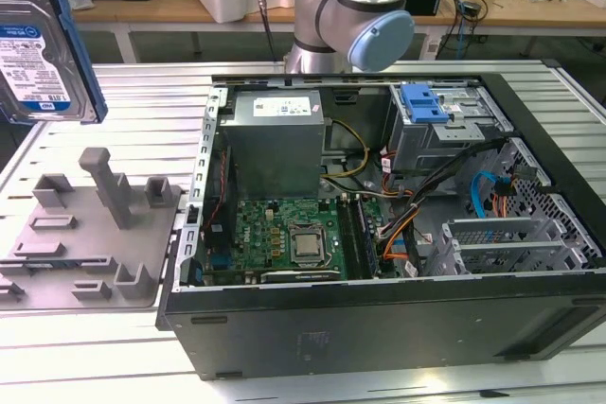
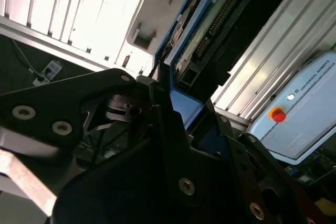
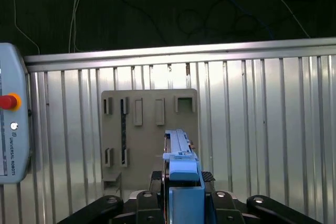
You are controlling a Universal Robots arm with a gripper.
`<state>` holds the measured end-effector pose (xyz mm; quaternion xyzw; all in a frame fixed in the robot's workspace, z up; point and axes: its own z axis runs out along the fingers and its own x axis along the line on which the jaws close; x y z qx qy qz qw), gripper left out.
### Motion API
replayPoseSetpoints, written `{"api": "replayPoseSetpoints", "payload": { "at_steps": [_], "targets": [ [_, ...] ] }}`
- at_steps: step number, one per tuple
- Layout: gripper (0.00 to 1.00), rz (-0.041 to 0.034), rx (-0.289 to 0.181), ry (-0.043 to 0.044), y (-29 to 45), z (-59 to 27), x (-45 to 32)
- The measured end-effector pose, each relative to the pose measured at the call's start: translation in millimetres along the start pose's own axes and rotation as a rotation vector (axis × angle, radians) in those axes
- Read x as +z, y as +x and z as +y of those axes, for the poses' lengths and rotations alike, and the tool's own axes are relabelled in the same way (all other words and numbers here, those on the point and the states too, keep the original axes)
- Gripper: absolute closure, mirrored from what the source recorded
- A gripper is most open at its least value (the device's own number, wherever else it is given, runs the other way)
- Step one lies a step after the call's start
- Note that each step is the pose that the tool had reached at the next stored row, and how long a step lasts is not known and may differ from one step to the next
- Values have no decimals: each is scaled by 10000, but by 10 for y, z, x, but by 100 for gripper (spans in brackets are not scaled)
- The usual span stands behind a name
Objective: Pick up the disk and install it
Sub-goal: 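Pick up the disk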
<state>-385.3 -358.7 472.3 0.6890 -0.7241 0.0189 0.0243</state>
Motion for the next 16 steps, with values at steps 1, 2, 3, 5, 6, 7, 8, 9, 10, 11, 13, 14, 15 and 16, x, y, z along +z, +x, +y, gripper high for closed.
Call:
{"api": "replayPoseSetpoints", "payload": {
  "at_steps": [1,2,3,5,6,7,8,9,10,11,13,14,15,16],
  "targets": [
    [63,-1,0,-3,9,-18,-5],
    [63,0,-1,-7,25,-47,-14],
    [63,1,0,-10,34,-65,-19],
    [63,1,0,-17,58,-106,-29],
    [63,1,-1,-21,76,-136,-36],
    [63,2,-2,-26,97,-170,-44],
    [63,1,-3,-28,111,-193,-48],
    [63,2,-2,-33,124,-214,-52],
    [63,2,-2,-38,139,-240,-55],
    [63,0,-2,-42,151,-260,-57],
    [63,2,-3,-56,178,-302,-62],
    [63,2,-6,-69,201,-343,-65],
    [63,4,-4,-81,218,-375,-69],
    [63,4,-4,-91,231,-401,-73]
  ]
}}
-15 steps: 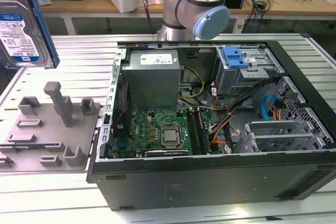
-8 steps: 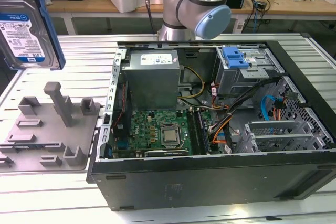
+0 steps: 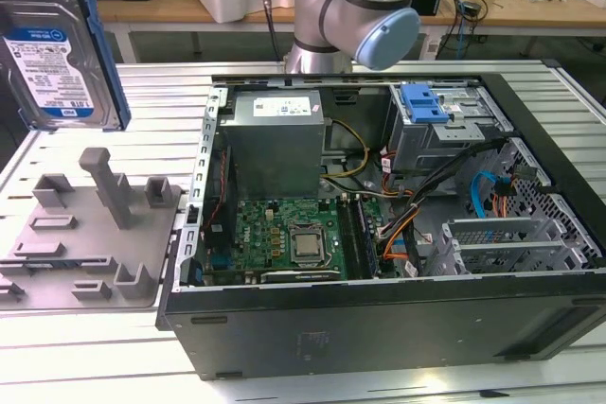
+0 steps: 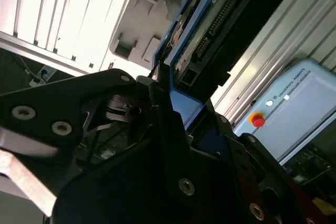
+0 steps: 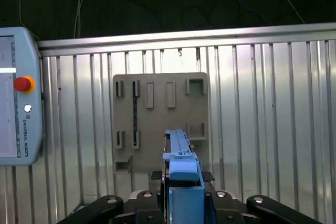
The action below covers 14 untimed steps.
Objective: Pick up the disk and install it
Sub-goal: 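Pick up the disk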
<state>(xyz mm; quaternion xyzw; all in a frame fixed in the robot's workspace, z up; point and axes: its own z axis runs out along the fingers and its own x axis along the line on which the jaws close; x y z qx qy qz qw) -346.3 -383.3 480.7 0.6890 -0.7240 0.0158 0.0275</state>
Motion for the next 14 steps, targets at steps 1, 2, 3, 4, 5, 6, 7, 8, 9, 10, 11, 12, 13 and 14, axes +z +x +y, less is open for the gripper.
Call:
{"api": "replayPoseSetpoints", "payload": {
  "at_steps": [1,2,3,4,5,6,7,8,9,10,11,12,13,14],
  "targets": [
    [63,2,-2,-18,21,-47,-9],
    [63,2,-3,-29,32,-74,-15],
    [63,3,-5,-38,42,-100,-21],
    [63,4,-4,-57,61,-151,-32],
    [63,5,-7,-85,87,-222,-47],
    [63,6,-9,-97,99,-255,-54],
    [63,7,-9,-108,109,-284,-61],
    [63,8,-8,-131,130,-344,-75],
    [63,10,-10,-151,148,-397,-86],
    [63,12,-13,-167,164,-446,-97],
    [63,14,-12,-176,172,-472,-103],
    [63,16,-11,-187,185,-513,-111],
    [63,20,-13,-199,200,-559,-120],
    [63,23,-14,-207,209,-588,-125]
  ]
}}
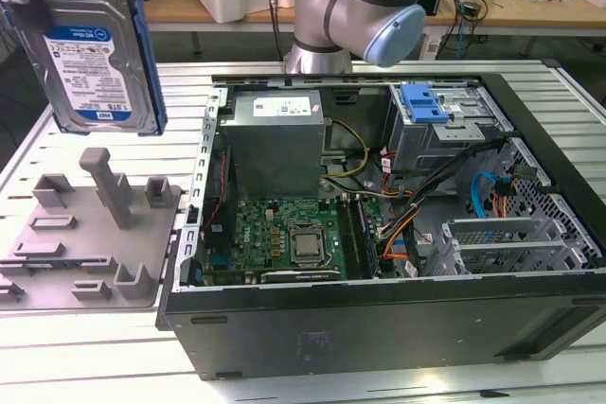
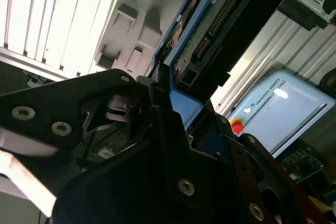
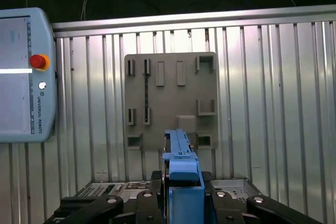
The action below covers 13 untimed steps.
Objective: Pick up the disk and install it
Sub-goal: 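Pick up the disk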
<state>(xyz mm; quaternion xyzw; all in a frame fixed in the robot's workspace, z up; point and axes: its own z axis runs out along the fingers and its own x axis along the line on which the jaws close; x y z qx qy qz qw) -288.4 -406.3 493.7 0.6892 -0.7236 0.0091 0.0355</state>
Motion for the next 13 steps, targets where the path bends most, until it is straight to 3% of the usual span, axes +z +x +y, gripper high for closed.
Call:
{"api": "replayPoseSetpoints", "payload": {
  "at_steps": [13],
  "targets": [
    [63,32,-8,-127,149,-489,-76]
  ]
}}
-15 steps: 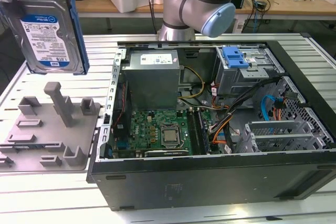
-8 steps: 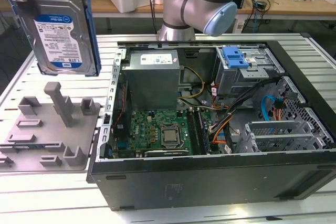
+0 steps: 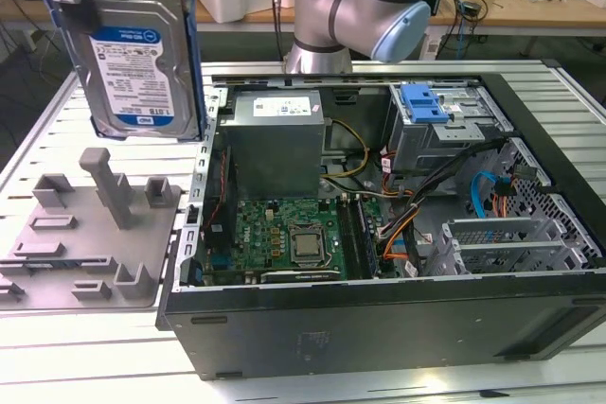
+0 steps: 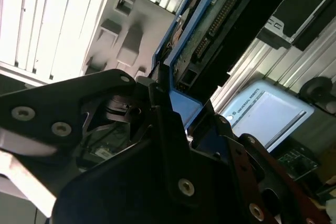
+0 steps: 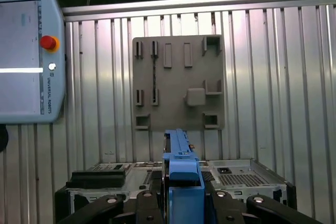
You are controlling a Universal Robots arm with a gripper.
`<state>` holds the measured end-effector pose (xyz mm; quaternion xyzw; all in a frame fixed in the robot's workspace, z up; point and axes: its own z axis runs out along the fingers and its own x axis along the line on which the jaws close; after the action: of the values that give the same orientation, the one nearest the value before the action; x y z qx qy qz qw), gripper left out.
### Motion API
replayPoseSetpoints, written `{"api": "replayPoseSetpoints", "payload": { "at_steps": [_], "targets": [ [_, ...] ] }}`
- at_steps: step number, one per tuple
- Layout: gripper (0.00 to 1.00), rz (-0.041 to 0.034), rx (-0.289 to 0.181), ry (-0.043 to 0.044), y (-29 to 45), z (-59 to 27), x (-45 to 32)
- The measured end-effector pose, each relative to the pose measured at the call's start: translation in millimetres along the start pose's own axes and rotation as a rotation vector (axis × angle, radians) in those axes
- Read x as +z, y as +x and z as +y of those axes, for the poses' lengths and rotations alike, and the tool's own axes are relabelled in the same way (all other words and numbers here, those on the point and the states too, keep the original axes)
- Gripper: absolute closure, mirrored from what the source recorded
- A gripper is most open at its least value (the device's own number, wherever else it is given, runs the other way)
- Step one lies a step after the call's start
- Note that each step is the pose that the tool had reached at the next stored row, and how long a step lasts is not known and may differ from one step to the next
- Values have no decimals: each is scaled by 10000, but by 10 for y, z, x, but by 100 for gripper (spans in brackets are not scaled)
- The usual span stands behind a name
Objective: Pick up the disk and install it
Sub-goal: 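Pick up the disk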
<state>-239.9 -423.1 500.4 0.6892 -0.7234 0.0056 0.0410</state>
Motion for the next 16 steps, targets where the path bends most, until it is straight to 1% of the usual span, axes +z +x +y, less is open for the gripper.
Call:
{"api": "replayPoseSetpoints", "payload": {
  "at_steps": [1,2,5,11,12,14,15,16],
  "targets": [
    [63,2,2,-15,22,-63,-9],
    [63,4,0,-24,37,-106,-14],
    [63,9,0,-46,68,-193,-25],
    [63,21,-5,-106,143,-414,-51],
    [63,23,-5,-130,172,-502,-60],
    [63,27,-8,-153,199,-587,-69],
    [63,30,-8,-175,225,-664,-78],
    [63,34,-12,-191,243,-720,-84]
  ]
}}
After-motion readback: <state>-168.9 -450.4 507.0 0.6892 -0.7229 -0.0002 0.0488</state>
